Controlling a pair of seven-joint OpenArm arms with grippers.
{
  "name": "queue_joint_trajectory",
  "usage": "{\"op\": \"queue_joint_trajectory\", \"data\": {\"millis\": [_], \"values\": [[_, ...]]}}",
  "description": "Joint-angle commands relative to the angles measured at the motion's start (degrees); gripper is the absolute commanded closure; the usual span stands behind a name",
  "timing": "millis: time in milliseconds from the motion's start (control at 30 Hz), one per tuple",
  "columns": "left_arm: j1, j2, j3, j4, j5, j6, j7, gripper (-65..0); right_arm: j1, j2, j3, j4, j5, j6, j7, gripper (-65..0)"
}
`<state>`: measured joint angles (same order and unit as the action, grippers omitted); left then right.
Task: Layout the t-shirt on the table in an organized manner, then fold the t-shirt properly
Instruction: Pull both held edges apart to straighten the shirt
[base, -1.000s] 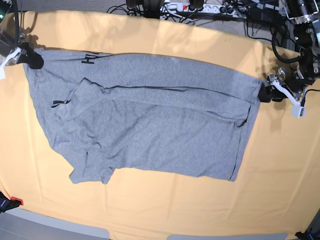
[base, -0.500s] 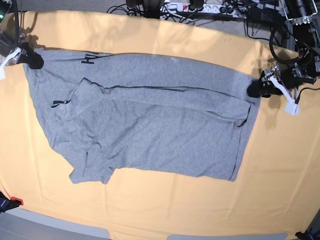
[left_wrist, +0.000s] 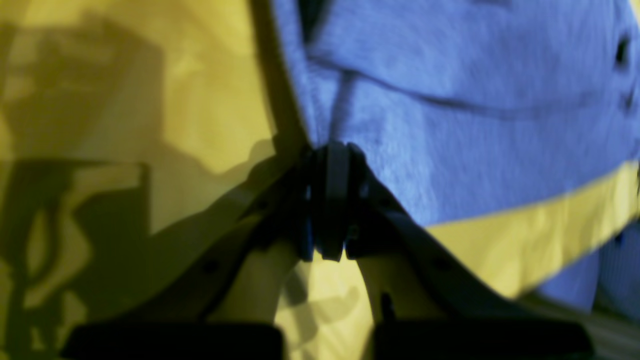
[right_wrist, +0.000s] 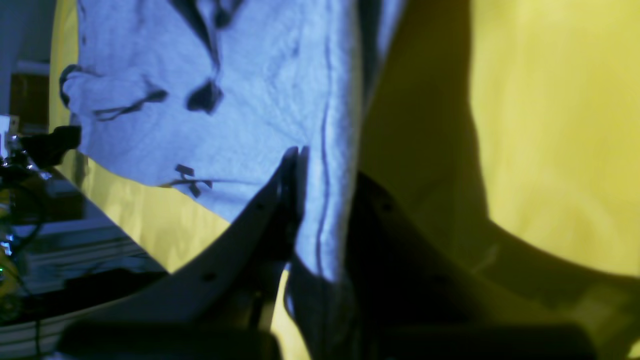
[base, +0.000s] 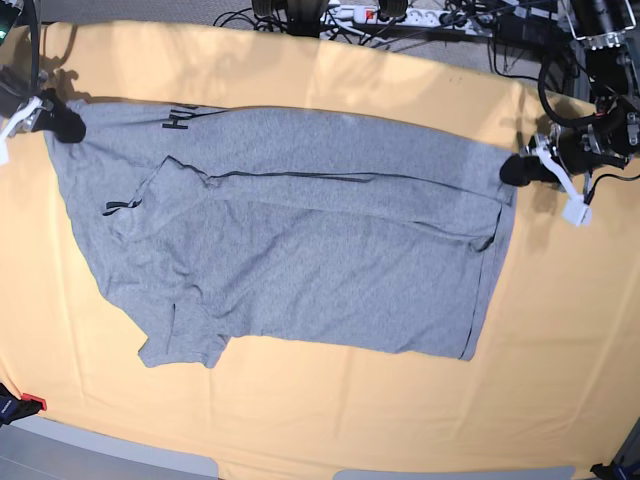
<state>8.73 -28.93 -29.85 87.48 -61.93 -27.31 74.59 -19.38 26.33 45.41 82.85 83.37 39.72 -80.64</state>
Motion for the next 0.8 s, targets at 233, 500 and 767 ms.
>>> {"op": "queue_joint_trajectory", "data": {"millis": [233,500,767], "values": [[-0.5,-8.9,-0.3,5.2,-2.9,-0.6,0.5,0.0,-3.4,2.6,0.4,10.0,-4.5,0.3,0.6,0.0],[0.4,-12.0,-0.3,5.4,-10.2,-3.0,5.4,0.0,-9.2,3.1,0.4,13.6,-7.3,0.3,0.6,0.0],[4.9,-13.1,-0.3,5.4,-12.7,-3.8,5.4,0.0,-14.5,3.3,0.4,13.6,-7.2,0.3,0.6,0.0]]}}
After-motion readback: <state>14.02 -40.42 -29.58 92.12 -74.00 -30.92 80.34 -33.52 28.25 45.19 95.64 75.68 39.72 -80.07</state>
